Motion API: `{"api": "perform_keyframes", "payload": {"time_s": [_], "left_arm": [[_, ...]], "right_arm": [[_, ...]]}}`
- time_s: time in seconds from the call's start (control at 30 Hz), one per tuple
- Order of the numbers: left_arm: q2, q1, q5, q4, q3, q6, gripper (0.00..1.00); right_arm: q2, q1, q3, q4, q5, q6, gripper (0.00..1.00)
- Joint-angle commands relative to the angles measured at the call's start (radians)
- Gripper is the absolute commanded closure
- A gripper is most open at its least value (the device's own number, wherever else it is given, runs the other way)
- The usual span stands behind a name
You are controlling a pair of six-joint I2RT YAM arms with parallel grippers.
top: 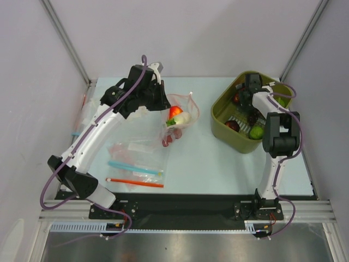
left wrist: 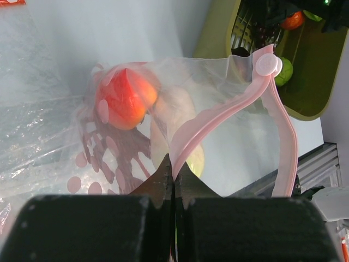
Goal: Place the food in the zip-top bag and seal the zipper
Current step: Pick up the fake fruit from the bin.
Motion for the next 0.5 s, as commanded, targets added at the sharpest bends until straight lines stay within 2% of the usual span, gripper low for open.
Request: {"api": "perform_keyframes", "payload": {"time_s": [0.0,0.03,0.13,0.17,0.2,0.27,0.47], "left_arm": [[0.009,0.006,0.006,0.049,0.064,0.004,1.00],[0.012,0.006,0.008,0.046,0.071,0.006,1.00],[0.025,0.006,0.003,0.023,0.102,0.014,1.00],[0.030,0.006,0.002,0.013,0.113,0.021,1.00],[0.035,0.006,0.000,-0.003,0.123,0.024,1.00],[0.053,0.006,0.000,-0.019,0.157,0.029,1.00],[0.072,0.006,0.037,-0.026,0.174,0.026,1.00]], "right_arm": [[0.051,0.001,0.076,0.071,0.074,0.051,0.08],[0.059,0.001,0.081,0.079,0.089,0.061,0.09],[0.079,0.001,0.085,0.104,0.094,0.065,0.32],[0.078,0.001,0.085,0.107,0.092,0.065,0.43],[0.073,0.000,0.090,0.107,0.091,0.058,0.47],[0.046,0.004,0.094,0.096,0.102,0.013,0.52],[-0.155,0.016,-0.002,0.107,0.088,-0.093,0.54]]}}
